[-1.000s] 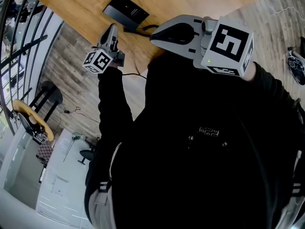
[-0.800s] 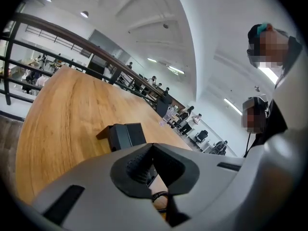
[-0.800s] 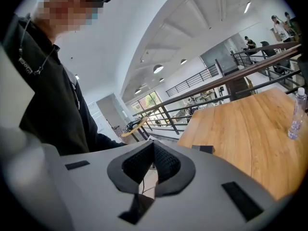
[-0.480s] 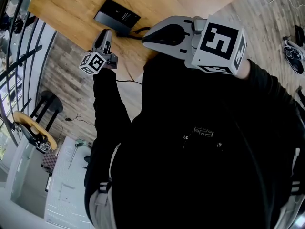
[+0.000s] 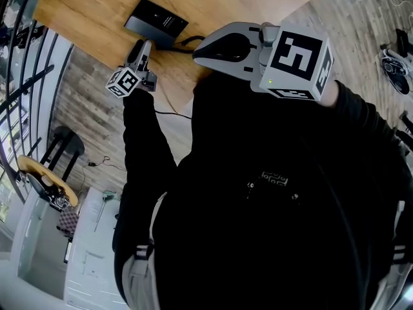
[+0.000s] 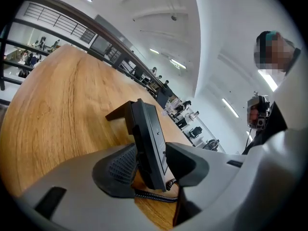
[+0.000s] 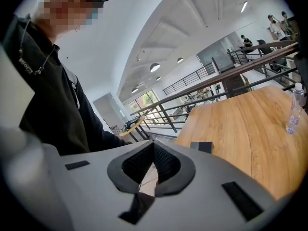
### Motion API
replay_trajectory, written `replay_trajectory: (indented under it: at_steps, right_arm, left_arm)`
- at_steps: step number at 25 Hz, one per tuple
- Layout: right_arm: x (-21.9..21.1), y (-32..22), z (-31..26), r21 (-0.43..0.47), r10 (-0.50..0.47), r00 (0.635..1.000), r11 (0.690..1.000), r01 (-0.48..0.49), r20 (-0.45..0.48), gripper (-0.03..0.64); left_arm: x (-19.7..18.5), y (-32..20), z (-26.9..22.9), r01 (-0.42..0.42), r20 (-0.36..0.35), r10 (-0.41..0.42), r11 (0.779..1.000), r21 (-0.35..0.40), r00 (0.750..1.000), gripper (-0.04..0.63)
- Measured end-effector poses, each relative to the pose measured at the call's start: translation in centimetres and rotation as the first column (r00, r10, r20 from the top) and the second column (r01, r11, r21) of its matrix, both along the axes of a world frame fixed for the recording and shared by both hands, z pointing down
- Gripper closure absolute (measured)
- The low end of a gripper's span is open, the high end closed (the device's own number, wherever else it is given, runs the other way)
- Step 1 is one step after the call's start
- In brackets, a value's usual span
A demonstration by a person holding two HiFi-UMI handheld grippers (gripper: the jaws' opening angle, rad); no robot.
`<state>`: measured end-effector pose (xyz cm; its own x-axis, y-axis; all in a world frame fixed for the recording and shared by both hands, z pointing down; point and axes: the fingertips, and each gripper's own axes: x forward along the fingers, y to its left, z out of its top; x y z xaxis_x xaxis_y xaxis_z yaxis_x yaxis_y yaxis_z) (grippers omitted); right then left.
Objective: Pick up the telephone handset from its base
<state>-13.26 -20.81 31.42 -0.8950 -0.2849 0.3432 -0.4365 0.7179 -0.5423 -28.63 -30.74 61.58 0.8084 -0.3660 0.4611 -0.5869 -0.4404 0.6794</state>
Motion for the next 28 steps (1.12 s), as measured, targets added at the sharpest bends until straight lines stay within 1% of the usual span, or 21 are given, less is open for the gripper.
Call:
replay_trajectory:
  at_steps: [6, 10, 12, 14, 18, 21, 23, 25, 26, 28]
  right_arm:
    - [-0.2, 0.0, 0.2, -0.001, -0.001, 1.000, 1.000, 0.001, -0.013, 0.601]
    - [-0.5, 0.2, 0.0, 0.002, -0.018, 1.000, 1.000, 0.018, -0.011, 0.601]
    - [-0.6, 0.2, -0.2, 0.004, -0.025, 1.000, 1.000, 0.025, 0.004, 0.601]
    - [-0.7, 0.2, -0.4, 0.009, -0.032, 0.999, 0.999, 0.032, 0.014, 0.602]
    - [-0.8, 0.4, -0.4, 0.009, -0.034, 0.999, 0.999, 0.034, 0.019, 0.601]
    - [-1.0, 0.4, -0.3, 0.006, -0.032, 0.999, 0.999, 0.032, 0.022, 0.602]
    - [-1.0, 0.4, -0.2, 0.006, -0.030, 0.999, 1.000, 0.029, 0.022, 0.601]
    - [-1.1, 0.4, -0.3, 0.004, -0.028, 0.999, 1.000, 0.028, 0.024, 0.601]
    - [-1.0, 0.4, -0.3, 0.002, -0.029, 0.999, 1.000, 0.029, 0.026, 0.601]
    - [-0.9, 0.3, -0.4, 0.000, -0.029, 0.999, 1.000, 0.029, 0.028, 0.601]
  left_arm:
    - [-0.4, -1.0, 1.8, 0.013, 0.008, -0.013, 1.000, -0.028, 1.000, 0.397]
    - [0.3, -1.8, 1.8, 0.013, -0.006, -0.013, 0.999, -0.033, 1.000, 0.397]
    - [0.2, -2.1, 2.2, 0.020, -0.014, -0.021, 0.999, -0.048, 1.000, 0.383]
    - [0.5, -2.2, 2.4, 0.026, -0.041, -0.028, 0.998, -0.061, 0.999, 0.377]
    - [1.5, -2.1, 1.8, 0.031, -0.134, -0.042, 0.996, -0.081, 0.990, 0.377]
    - [1.4, -2.4, 2.0, 0.041, -0.140, -0.051, 0.996, -0.077, 0.989, 0.377]
    - [2.2, -2.3, 1.9, 0.019, -0.157, -0.033, 0.996, -0.086, 0.987, 0.379]
    - [3.2, -1.7, 2.2, -0.014, -0.171, -0.005, 0.994, -0.110, 0.985, 0.379]
    - [3.4, -1.4, 2.5, -0.024, -0.174, 0.002, 0.992, -0.122, 0.985, 0.386]
    - [3.6, -1.3, 2.8, -0.019, -0.181, -0.006, 0.990, -0.141, 0.983, 0.426]
